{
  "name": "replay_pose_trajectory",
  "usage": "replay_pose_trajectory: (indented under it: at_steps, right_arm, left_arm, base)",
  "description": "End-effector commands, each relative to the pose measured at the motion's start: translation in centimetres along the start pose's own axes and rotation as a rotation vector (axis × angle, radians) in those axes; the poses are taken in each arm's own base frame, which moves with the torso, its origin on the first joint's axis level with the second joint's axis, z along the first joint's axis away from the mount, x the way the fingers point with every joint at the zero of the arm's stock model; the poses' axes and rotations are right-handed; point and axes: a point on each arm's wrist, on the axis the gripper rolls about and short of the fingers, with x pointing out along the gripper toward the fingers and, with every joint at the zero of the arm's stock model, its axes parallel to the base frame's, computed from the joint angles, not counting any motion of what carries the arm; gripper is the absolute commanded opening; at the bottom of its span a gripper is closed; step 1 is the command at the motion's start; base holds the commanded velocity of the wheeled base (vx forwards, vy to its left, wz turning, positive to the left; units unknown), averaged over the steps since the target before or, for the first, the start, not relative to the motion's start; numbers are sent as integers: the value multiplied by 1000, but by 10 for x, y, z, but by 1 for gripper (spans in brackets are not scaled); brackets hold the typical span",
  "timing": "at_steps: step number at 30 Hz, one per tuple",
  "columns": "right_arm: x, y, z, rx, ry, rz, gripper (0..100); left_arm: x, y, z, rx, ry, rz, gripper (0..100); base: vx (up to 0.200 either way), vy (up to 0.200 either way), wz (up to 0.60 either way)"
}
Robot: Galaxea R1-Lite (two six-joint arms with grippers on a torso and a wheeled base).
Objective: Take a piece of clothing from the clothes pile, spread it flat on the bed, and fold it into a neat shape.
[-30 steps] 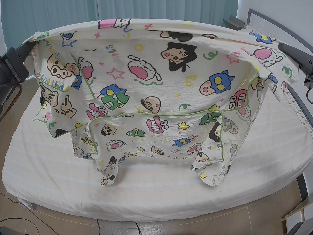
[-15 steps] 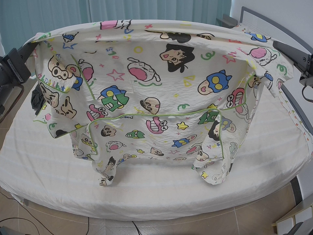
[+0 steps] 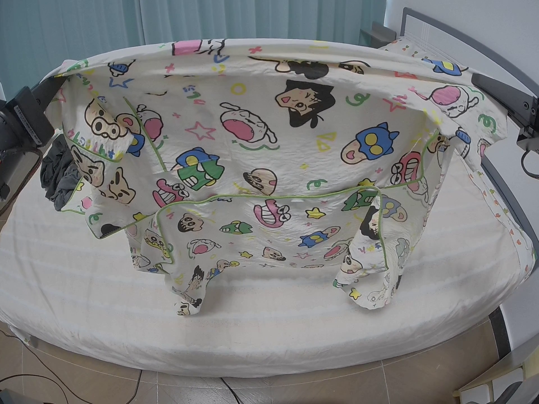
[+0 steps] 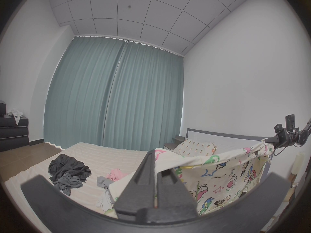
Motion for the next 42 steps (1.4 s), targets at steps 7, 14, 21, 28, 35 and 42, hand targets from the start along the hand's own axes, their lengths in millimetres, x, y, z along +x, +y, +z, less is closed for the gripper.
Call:
replay_pose_trajectory:
  at_steps: [7,14,21,28,35,42]
  right_arm:
    - [-23,16,-2,-21,2,78,0]
    - [-35,26,1,-42,-17,111,0]
    - [-40,28,-2,-37,-4,129,0]
    - [-43,19,2,-50,-21,59,0]
    - [-49,11,-1,-34,-7,-20,0]
    - [-58,13,-15,36,82,-48,0]
  left_arm:
    - [-16,4,13,-13,-53,2,0]
    - [-28,8,24,23,-96,5,0]
    - [-32,10,30,29,-122,11,0]
    - [-29,29,29,128,-114,161,0]
    - [-34,34,25,166,-67,163,0]
    - [-55,33,13,182,131,40,0]
  base:
    - [-200,0,0]
    - [-171,0,0]
    - [0,0,0]
    - [0,0,0]
    - [0,0,0]
    - [0,0,0]
